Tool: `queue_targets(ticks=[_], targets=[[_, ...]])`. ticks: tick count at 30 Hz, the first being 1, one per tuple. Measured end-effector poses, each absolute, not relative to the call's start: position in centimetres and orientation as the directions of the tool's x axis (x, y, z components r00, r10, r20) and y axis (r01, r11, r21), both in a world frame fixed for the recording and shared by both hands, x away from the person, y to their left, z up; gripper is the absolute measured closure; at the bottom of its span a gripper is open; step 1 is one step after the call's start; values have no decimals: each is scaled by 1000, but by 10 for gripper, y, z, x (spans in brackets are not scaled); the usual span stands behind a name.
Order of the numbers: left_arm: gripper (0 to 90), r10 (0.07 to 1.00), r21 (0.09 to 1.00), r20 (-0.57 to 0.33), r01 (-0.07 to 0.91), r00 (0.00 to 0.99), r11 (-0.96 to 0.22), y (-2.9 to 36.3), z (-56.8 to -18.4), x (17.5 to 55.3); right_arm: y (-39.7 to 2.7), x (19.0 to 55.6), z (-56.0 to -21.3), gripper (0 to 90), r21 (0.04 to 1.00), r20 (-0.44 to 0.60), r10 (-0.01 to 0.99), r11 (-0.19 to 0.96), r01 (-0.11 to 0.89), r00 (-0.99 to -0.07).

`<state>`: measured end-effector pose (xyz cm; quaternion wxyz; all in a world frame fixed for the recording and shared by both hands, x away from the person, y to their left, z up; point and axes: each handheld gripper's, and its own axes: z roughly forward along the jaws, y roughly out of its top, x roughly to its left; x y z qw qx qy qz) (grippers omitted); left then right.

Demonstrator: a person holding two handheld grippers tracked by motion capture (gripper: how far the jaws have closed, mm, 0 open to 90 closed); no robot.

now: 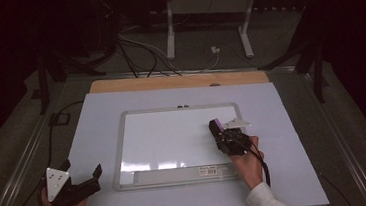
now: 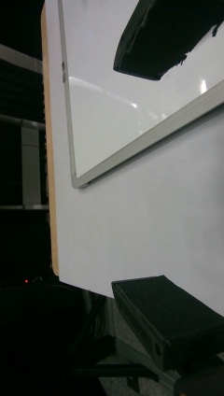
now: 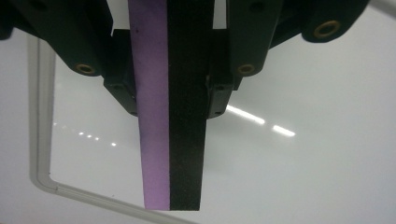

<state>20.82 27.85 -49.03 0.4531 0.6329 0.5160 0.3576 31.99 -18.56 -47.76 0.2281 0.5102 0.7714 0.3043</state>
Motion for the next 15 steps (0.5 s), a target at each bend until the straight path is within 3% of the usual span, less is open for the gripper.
queue_targets(ticks=[15], targets=[[6,977,942,-15,330,211,-57,278,-490,208,-196,306,-474,635,699,12,934,247,671,-356]])
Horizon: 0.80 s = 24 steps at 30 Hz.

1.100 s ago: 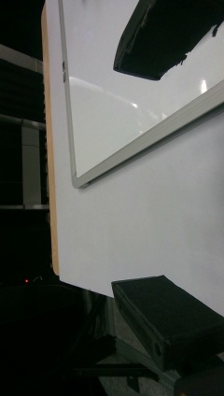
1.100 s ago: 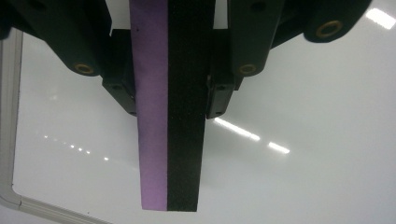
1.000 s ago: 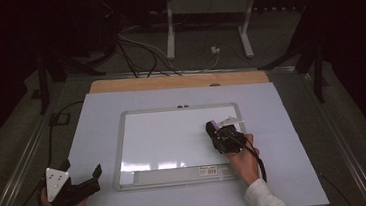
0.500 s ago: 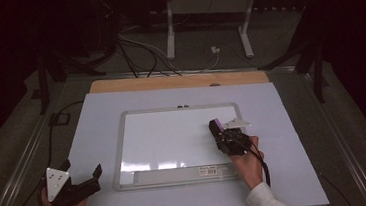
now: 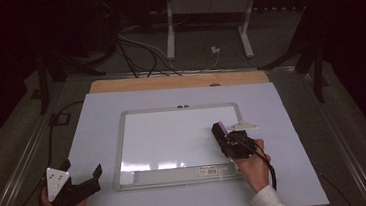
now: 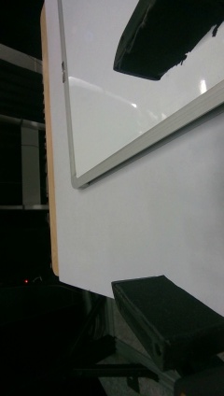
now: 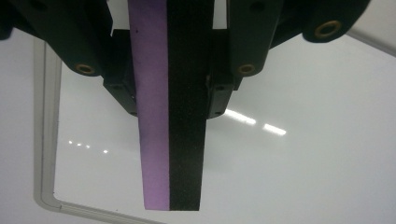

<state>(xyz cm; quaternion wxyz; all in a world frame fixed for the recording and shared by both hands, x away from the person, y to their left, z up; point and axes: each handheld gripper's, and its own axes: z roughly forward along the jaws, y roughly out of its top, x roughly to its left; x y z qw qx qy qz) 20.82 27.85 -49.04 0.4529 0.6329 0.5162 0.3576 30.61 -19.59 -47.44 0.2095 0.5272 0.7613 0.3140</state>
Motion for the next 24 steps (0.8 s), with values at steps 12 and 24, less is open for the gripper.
queue_targets(ticks=[12,24], targets=[[6,977,942,-13,329,212,-59,278,-490,208,-210,292,-467,635,724,13,951,204,659,-309],[5,977,943,-13,328,212,-58,277,-490,207,-217,284,-470,634,710,53,964,146,689,-259]])
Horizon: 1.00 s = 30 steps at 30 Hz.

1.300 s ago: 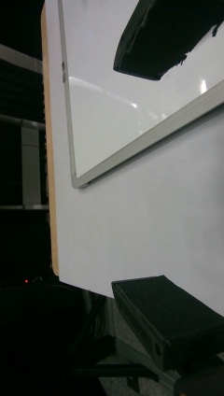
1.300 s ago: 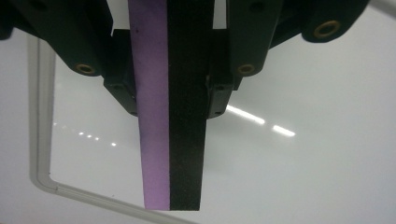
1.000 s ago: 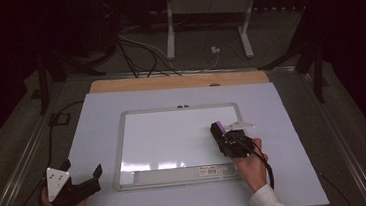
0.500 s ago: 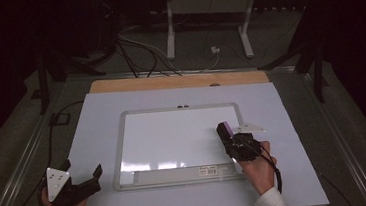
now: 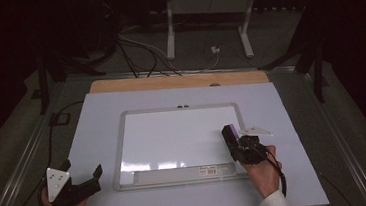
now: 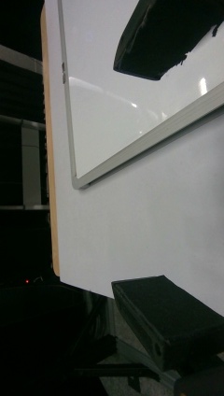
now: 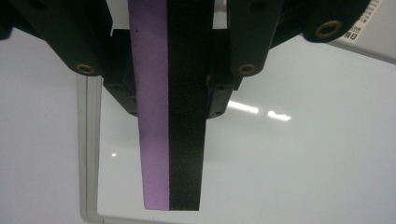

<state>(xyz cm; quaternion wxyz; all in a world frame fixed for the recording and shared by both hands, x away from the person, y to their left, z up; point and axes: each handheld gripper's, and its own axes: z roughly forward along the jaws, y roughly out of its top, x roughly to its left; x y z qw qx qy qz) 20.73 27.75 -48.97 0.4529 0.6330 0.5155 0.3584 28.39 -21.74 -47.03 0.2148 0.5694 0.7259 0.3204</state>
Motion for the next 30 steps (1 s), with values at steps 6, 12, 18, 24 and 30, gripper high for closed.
queue_targets(ticks=[6,12,18,24,30], targets=[[6,977,943,-13,328,211,-58,277,-490,207,-224,279,-476,634,693,59,970,130,709,-236],[5,977,943,-13,329,211,-58,278,-490,207,-231,273,-480,635,682,58,977,112,722,-207],[6,978,943,-12,328,210,-59,277,-490,207,-235,268,-485,634,672,43,981,112,732,-190],[6,978,943,-12,326,210,-58,277,-489,207,-236,264,-491,634,661,29,984,112,742,-174],[6,978,944,-13,326,208,-57,278,-489,207,-232,261,-492,634,660,-5,986,128,741,-165]])
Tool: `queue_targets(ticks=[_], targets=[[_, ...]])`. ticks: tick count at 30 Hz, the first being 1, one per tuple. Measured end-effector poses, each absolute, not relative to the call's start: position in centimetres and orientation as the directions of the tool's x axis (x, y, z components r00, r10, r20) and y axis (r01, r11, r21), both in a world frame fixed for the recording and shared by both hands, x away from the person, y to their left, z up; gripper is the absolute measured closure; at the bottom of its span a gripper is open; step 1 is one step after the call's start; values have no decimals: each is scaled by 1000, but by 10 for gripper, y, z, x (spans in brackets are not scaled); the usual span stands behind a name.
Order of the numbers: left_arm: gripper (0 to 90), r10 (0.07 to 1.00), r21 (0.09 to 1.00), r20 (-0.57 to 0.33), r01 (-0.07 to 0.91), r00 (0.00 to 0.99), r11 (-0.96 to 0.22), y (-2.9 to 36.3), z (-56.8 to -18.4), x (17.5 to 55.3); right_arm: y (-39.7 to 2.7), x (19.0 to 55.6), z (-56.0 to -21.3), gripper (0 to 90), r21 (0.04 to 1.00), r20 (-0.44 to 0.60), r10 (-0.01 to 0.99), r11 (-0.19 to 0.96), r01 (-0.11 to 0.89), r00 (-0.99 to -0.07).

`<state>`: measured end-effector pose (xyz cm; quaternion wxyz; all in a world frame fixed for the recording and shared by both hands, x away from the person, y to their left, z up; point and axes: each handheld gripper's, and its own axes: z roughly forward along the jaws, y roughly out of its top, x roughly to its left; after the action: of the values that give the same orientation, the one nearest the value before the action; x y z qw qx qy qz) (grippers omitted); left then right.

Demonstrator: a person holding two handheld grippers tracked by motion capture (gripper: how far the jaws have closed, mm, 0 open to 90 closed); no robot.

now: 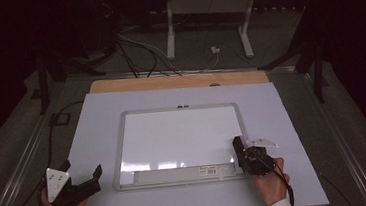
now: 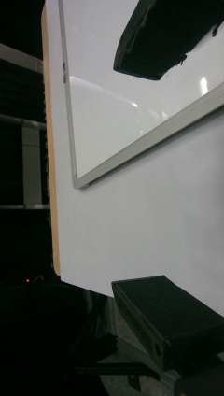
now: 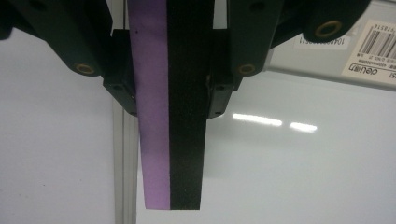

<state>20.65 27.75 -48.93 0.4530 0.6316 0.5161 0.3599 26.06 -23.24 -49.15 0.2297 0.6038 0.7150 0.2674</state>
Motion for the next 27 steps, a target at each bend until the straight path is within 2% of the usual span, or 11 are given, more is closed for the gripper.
queue_targets(ticks=[18,21,27], targets=[[5,978,943,-12,327,209,-59,277,-490,207,-237,261,-491,618,659,10,992,87,747,-125],[5,978,943,-12,326,209,-59,277,-489,207,-239,262,-492,508,679,0,987,120,724,-164],[6,978,944,-12,326,207,-58,278,-489,207,-241,263,-491,359,726,24,974,137,674,-224]])
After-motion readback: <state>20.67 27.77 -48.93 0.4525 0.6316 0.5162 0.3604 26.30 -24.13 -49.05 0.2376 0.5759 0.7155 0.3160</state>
